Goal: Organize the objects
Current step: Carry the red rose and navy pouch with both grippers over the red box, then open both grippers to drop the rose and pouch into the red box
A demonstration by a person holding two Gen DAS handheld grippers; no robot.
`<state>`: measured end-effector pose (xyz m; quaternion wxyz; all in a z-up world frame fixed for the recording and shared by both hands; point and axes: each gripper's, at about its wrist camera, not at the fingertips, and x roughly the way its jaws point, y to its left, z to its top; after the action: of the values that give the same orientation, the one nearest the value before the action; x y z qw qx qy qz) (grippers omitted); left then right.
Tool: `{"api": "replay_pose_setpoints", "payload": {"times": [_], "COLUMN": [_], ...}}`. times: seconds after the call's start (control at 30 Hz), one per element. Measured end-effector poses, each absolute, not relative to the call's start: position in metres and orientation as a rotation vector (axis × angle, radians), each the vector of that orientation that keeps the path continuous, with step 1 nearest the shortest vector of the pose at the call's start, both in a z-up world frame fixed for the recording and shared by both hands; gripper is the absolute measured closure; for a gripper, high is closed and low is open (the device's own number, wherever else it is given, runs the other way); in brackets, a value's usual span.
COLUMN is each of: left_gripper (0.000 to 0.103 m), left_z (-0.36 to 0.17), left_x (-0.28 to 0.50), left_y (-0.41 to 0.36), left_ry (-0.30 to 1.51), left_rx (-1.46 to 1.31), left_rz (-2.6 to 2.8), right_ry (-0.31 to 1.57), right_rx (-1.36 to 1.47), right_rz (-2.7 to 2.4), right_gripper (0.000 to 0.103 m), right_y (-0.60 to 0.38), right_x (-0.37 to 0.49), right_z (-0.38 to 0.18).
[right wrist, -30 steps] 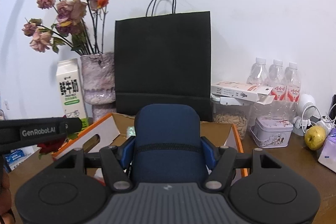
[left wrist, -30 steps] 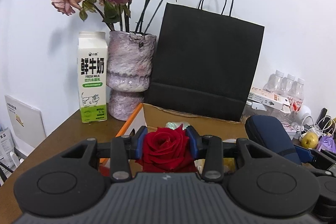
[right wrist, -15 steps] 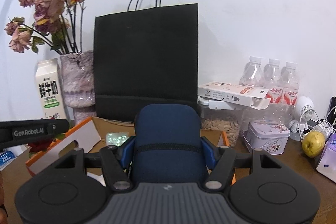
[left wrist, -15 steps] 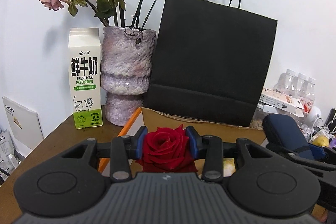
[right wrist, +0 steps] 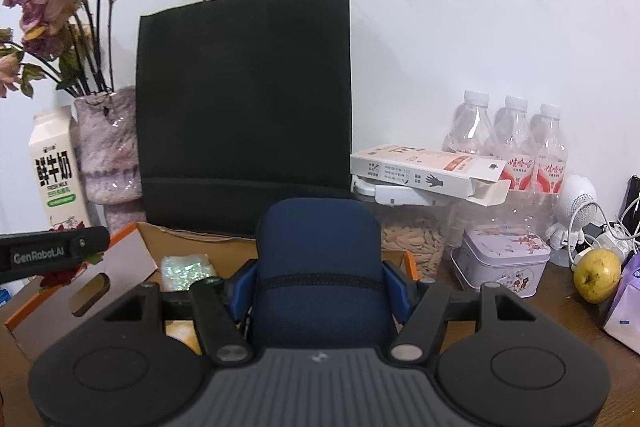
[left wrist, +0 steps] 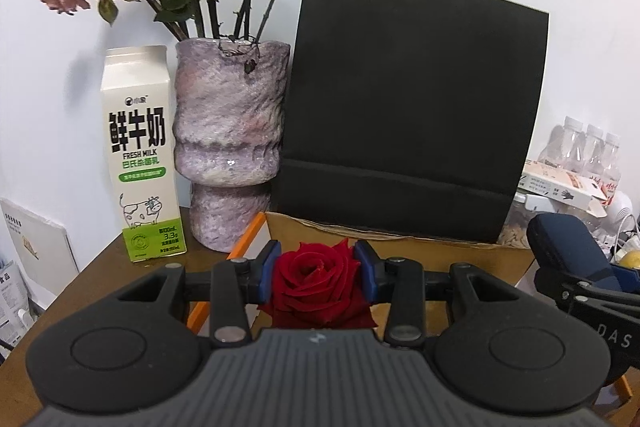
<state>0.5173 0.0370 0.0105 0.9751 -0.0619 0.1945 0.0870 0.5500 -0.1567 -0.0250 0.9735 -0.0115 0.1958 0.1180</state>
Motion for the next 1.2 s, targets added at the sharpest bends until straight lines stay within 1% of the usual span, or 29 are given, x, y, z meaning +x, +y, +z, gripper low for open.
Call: {"api": "replay_pose_setpoints", "payload": {"times": [0.33, 0.43, 0.47, 0.5, 0.53, 0.57, 0.6, 0.63, 0.67, 0.7, 0.77, 1.2], "left_gripper": [0.062, 0.059, 0.051, 0.036, 0.027, 0.012, 0.001, 0.0, 0.0, 0.0, 0.0, 0.0], "left_z": [-0.003, -0.005, -0.005, -0.004, -0.004, -0.003, -0.003, -0.002, -0.001, -0.001, -0.001, 0.0], "left_x": [0.543, 0.544, 0.543, 0.542, 0.541, 0.539, 0.537, 0.536, 0.535, 0.536, 0.535, 0.528], "left_y": [0.047, 0.048, 0.048, 0.048, 0.048, 0.047, 0.047, 0.046, 0.045, 0.045, 0.044, 0.047], "left_ry": [0.466, 0.488, 0.49, 0.491, 0.486, 0.476, 0.463, 0.455, 0.45, 0.453, 0.457, 0.453], "left_rx": [-0.099, -0.1, -0.097, -0.093, -0.091, -0.09, -0.087, -0.081, -0.077, -0.077, -0.081, -0.062], "left_rz": [0.181, 0.175, 0.178, 0.181, 0.182, 0.187, 0.196, 0.202, 0.202, 0.199, 0.194, 0.18], "right_ry": [0.447, 0.454, 0.457, 0.462, 0.465, 0.464, 0.461, 0.459, 0.458, 0.454, 0.449, 0.448], "right_rx": [-0.014, -0.009, -0.006, -0.003, 0.0, 0.001, 0.001, 0.001, 0.002, 0.004, -0.001, -0.008], "right_rz": [0.235, 0.24, 0.242, 0.245, 0.245, 0.242, 0.242, 0.245, 0.249, 0.252, 0.251, 0.26], "right_gripper": [0.04, 0.039, 0.038, 0.036, 0.035, 0.034, 0.029, 0.024, 0.013, 0.006, 0.0, 0.0], "right_y": [-0.156, -0.156, -0.157, -0.157, -0.158, -0.158, -0.159, -0.158, -0.159, -0.158, -0.157, -0.154], "right_x": [0.563, 0.562, 0.562, 0.562, 0.562, 0.562, 0.561, 0.56, 0.56, 0.559, 0.557, 0.551], "right_z": [-0.033, -0.032, -0.032, -0.031, -0.031, -0.031, -0.03, -0.03, -0.029, -0.028, -0.027, -0.026]}}
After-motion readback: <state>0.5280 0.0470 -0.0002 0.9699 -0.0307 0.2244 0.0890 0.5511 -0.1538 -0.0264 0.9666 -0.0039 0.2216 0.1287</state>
